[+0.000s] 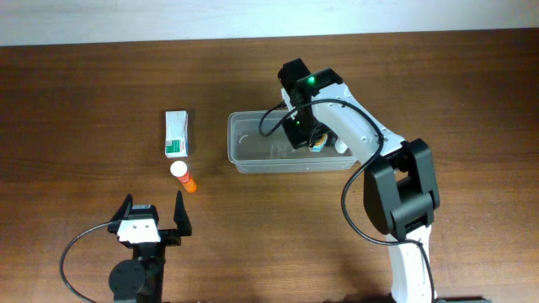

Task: Pack container
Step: 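Lower the jar into the container beside the brown bottle, then open right gripper, raise and retract right arm to the right, then move left gripper over the white-and-green medicine box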

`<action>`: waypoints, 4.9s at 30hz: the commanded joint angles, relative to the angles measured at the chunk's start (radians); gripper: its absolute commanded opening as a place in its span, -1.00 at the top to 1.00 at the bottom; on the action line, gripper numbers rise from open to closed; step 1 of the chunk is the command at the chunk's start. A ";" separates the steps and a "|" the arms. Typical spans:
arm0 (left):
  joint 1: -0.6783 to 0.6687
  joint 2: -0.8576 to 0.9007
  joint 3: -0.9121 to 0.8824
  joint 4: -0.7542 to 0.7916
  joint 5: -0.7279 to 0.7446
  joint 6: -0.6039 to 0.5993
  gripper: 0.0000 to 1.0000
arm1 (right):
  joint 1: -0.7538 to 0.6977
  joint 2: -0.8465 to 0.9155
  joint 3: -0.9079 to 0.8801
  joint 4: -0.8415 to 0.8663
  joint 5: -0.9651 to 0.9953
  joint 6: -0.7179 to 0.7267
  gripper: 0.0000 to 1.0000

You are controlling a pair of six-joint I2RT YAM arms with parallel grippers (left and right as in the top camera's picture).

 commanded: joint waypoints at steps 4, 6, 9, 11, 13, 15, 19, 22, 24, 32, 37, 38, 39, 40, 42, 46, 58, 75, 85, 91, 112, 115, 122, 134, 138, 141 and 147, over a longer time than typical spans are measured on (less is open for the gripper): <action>0.005 -0.005 -0.007 0.004 0.010 0.015 -0.99 | -0.017 0.000 -0.007 0.003 0.023 0.008 0.92; 0.005 -0.005 -0.007 0.004 0.010 0.015 -0.99 | -0.016 0.000 -0.007 0.006 0.021 0.008 0.92; 0.005 -0.005 -0.007 0.004 0.010 0.015 -0.99 | -0.016 0.000 -0.007 0.018 0.019 0.008 0.85; 0.005 -0.005 -0.007 0.004 0.010 0.015 -0.99 | -0.016 0.000 -0.007 0.029 0.020 0.008 0.80; 0.005 -0.005 -0.007 0.004 0.011 0.015 -0.99 | -0.016 0.000 -0.002 0.037 0.020 0.008 0.79; 0.005 -0.005 -0.007 0.004 0.010 0.015 -0.99 | -0.016 0.000 0.006 0.037 0.020 0.008 0.79; 0.005 -0.005 -0.007 0.004 0.010 0.015 -0.99 | -0.016 0.000 0.041 0.029 0.020 0.008 0.79; 0.005 -0.005 -0.007 0.004 0.011 0.015 -0.99 | -0.016 0.000 0.095 0.000 0.019 0.008 0.78; 0.005 -0.005 -0.007 0.004 0.010 0.015 -0.99 | -0.016 0.000 0.141 -0.028 0.020 0.008 0.73; 0.005 -0.005 -0.007 0.004 0.010 0.015 -0.99 | -0.017 0.000 0.420 -0.221 0.022 0.008 0.61; 0.005 -0.005 -0.007 0.004 0.010 0.015 -0.99 | -0.028 -0.002 0.652 -0.388 0.036 0.008 0.15; 0.005 -0.005 -0.007 0.004 0.010 0.015 -0.99 | -0.031 -0.002 0.690 -0.417 0.043 0.008 -0.03; 0.005 -0.005 -0.007 0.004 0.011 0.015 -0.99 | -0.038 -0.002 0.734 -0.451 0.056 0.008 -0.21; 0.005 -0.005 -0.007 0.004 0.010 0.015 -0.99 | -0.048 -0.003 0.782 -0.492 0.071 0.008 -0.57; 0.005 -0.005 -0.007 0.004 0.010 0.015 -0.99 | -0.064 -0.004 0.838 -0.545 0.084 0.014 -0.77; 0.005 -0.005 -0.007 0.004 0.010 0.015 -0.99 | -0.124 -0.045 0.864 -0.553 0.080 0.034 -0.99; 0.005 -0.005 -0.007 0.004 0.010 0.015 -0.99 | -0.431 -0.088 0.848 -0.553 0.078 0.130 -0.97; 0.005 -0.005 -0.007 0.004 0.010 0.015 -0.99 | -0.725 -0.085 0.642 -0.522 0.077 0.133 -0.97; 0.005 -0.005 -0.007 0.004 0.010 0.015 -0.99 | -0.758 -0.085 0.639 -0.522 0.106 0.132 -0.97; 0.005 -0.005 -0.007 0.004 0.010 0.015 -0.99 | -0.756 -0.085 0.639 -0.522 0.106 0.132 -0.96; 0.005 -0.001 0.063 0.397 0.229 0.083 -0.99 | -0.756 -0.085 0.639 -0.522 0.106 0.132 -0.97; 0.005 0.046 0.180 0.287 0.195 0.114 -0.99 | -0.756 -0.085 0.639 -0.522 0.106 0.132 -0.97; 0.005 0.338 0.539 -0.054 0.160 0.221 -0.99 | -0.756 -0.085 0.639 -0.522 0.106 0.132 -0.97; 0.004 0.643 0.763 -0.095 0.282 0.250 -0.99 | -0.756 -0.085 0.639 -0.522 0.106 0.132 -0.97; 0.004 0.771 0.945 -0.285 0.242 0.227 -0.99 | -0.756 -0.085 0.639 -0.522 0.106 0.132 -0.96; 0.004 0.959 1.192 -0.546 0.176 0.221 -0.99 | -0.756 -0.085 0.639 -0.522 0.106 0.132 -0.97; 0.003 1.311 1.587 -0.880 0.212 0.221 -0.99 | -0.756 -0.085 0.639 -0.522 0.106 0.132 -0.96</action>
